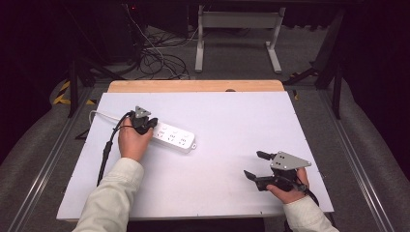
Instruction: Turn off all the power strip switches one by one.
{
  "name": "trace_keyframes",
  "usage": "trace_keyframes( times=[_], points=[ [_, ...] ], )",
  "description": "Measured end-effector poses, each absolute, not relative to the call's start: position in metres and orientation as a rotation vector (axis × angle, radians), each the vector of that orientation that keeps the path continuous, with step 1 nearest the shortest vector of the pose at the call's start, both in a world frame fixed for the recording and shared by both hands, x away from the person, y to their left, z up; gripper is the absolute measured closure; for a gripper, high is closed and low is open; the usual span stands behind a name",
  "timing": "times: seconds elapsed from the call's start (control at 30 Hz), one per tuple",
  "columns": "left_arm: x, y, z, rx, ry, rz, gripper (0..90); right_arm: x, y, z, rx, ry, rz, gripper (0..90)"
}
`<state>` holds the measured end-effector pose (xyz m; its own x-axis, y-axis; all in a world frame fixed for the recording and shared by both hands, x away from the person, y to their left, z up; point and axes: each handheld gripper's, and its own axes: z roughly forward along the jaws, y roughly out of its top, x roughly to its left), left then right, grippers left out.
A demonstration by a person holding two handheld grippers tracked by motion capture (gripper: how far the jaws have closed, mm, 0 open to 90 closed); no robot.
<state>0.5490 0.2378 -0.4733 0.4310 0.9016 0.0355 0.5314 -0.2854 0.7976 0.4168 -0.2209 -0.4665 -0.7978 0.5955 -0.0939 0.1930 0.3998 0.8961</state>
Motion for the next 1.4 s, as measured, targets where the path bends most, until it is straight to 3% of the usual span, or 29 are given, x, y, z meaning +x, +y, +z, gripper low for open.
trace_keyframes(
  times=[1.07,1.4],
  points=[
    [0.546,0.235,-0.476,1.925,1.234,0.672,90.0,0.415,-0.221,-0.467,0.671,2.275,1.366,19.6],
    [0.542,0.235,-0.457,1.817,1.186,0.627,90.0,0.417,-0.221,-0.469,0.677,2.279,1.361,19.6]
  ],
)
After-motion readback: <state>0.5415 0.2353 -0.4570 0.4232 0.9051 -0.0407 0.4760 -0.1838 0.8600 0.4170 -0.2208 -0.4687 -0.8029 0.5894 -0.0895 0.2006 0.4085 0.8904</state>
